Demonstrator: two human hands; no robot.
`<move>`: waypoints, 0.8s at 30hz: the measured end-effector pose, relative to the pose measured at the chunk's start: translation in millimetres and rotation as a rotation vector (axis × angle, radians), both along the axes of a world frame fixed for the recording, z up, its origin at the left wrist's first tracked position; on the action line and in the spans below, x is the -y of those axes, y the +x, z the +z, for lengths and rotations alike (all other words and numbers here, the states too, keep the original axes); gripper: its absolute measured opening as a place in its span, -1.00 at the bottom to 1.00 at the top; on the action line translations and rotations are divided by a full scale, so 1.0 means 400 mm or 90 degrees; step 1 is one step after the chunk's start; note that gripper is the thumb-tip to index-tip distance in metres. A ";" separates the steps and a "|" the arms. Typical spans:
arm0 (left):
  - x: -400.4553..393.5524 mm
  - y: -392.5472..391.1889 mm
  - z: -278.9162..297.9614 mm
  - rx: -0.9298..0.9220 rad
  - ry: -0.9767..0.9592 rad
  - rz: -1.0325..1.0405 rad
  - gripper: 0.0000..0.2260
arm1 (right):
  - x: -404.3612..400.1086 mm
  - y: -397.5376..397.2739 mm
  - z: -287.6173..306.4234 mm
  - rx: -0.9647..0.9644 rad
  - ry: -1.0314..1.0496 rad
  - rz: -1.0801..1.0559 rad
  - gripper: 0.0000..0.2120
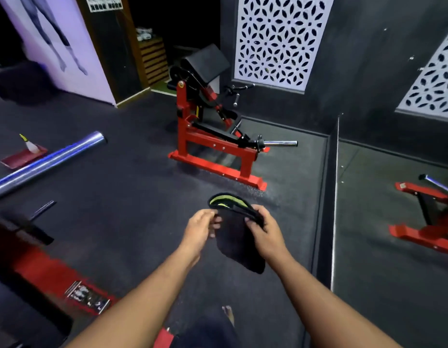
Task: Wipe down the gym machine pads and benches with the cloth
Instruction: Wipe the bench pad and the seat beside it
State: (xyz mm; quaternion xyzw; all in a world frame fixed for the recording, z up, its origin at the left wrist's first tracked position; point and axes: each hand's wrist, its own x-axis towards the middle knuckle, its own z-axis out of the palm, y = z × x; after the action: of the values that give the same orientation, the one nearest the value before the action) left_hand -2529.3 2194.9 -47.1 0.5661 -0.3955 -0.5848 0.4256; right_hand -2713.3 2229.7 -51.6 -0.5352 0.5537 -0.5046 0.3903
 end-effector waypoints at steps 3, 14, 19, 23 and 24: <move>0.128 -0.018 -0.035 0.019 -0.037 -0.019 -0.71 | 0.150 -0.042 0.028 0.161 0.031 -0.011 -0.79; 0.688 -0.111 -0.001 -0.121 -0.060 -0.088 -0.81 | 0.725 -0.161 0.033 0.149 0.108 -0.191 -0.85; 0.947 -0.095 0.030 0.105 -0.176 -0.056 -0.83 | 0.963 -0.131 0.010 0.103 0.094 -0.259 -0.82; 1.134 -0.051 0.023 0.176 -0.135 -0.069 -0.71 | 1.127 -0.096 0.009 0.163 0.091 -0.177 -0.90; 1.182 -0.034 0.025 0.196 -0.140 -0.070 -0.70 | 1.171 -0.095 0.004 0.163 0.099 -0.156 -0.94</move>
State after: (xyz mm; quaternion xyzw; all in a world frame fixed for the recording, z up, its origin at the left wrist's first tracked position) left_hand -2542.8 1722.3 -37.2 0.5764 -0.5480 -0.4668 0.3868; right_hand -2751.5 1761.3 -50.2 -0.3636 0.5979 -0.5681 0.4331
